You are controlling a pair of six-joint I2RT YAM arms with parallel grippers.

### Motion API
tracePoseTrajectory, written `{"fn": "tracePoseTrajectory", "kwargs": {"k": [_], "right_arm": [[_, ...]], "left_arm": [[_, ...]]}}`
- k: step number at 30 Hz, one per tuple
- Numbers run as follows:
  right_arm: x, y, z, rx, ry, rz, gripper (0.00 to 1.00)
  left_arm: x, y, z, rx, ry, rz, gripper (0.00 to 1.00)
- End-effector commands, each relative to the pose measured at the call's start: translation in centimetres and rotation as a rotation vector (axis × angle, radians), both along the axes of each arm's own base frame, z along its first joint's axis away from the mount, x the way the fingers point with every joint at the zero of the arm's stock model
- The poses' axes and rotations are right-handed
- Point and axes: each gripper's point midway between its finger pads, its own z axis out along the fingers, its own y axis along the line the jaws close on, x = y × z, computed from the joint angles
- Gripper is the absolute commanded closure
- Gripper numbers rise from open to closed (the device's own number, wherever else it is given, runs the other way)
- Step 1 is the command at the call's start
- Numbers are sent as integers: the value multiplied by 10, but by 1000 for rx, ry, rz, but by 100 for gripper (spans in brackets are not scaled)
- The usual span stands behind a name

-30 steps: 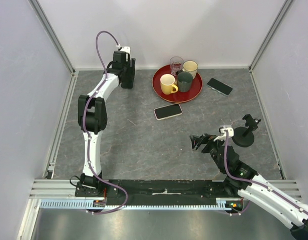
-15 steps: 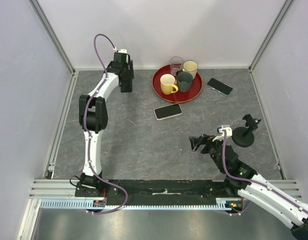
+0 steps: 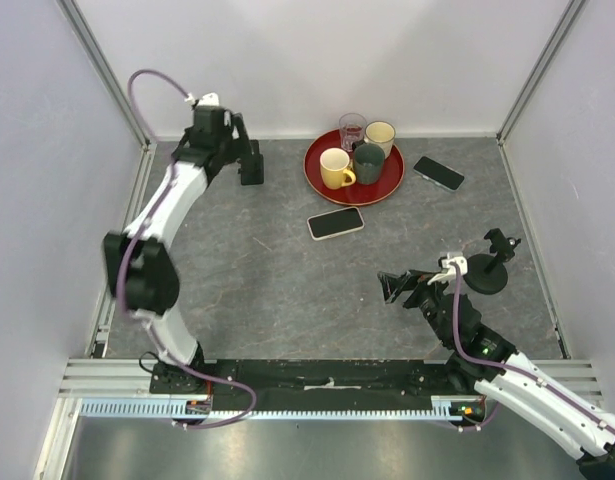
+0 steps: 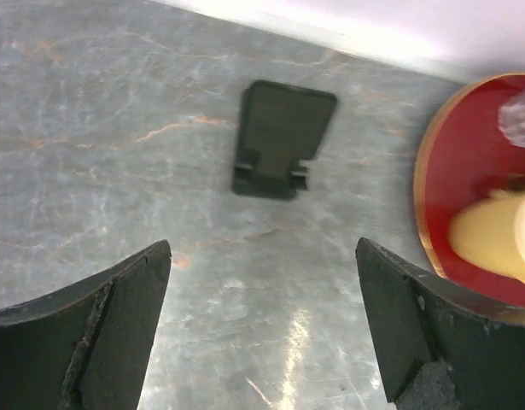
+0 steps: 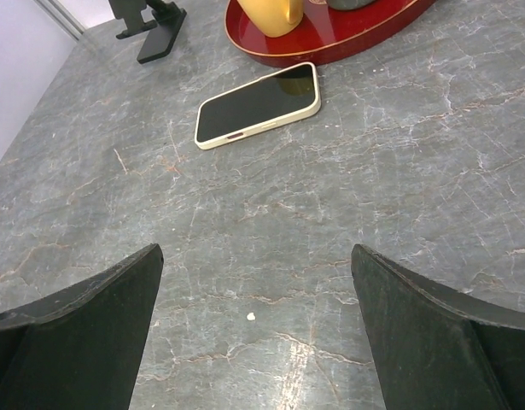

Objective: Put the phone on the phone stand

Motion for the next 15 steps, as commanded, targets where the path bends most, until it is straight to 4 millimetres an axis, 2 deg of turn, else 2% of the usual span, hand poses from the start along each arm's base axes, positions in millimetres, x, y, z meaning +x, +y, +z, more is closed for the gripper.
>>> {"fn": "tracePoseTrajectory", "kwargs": {"k": [1,2,4,5,6,7,9,12,13,14,15], "right_arm": [[1,-2,-2,7,3,-16,2],[1,-2,-2,6,4,-12,2],[0,-1,-2,4,7,-9,2],[0,0,-1,8,6,-3,2],[-1,-1,-3,4,10,-3,2],[-1,-1,0,13,4,-3,2],[-1,-1,-2,11,4,-1,2],[-2,-2,1,21,-4,-3,2],[-1,-3,0,19,-5,-9,2],[-1,-2,1,19,-5,-7,2],[-1,-3,0,18,-4,-9,2]], "left_arm": [[-35,-68,51,-307,-252,-329,7],[-56,-106,43,-468,-198,-509,10],[-70,-127,-3,-610,-43,-550,24],[-79,-147,-5,-720,-1,-642,34],[-83,-158,-13,-757,33,-680,38],[-86,-165,-30,-780,83,-688,40],[-91,-178,-41,-753,108,-701,41],[-87,-179,-69,-662,160,-607,41],[-80,-170,-82,-605,168,-519,44],[-80,-168,-104,-588,224,-456,49],[-81,-168,-113,-569,281,-411,52]]}}
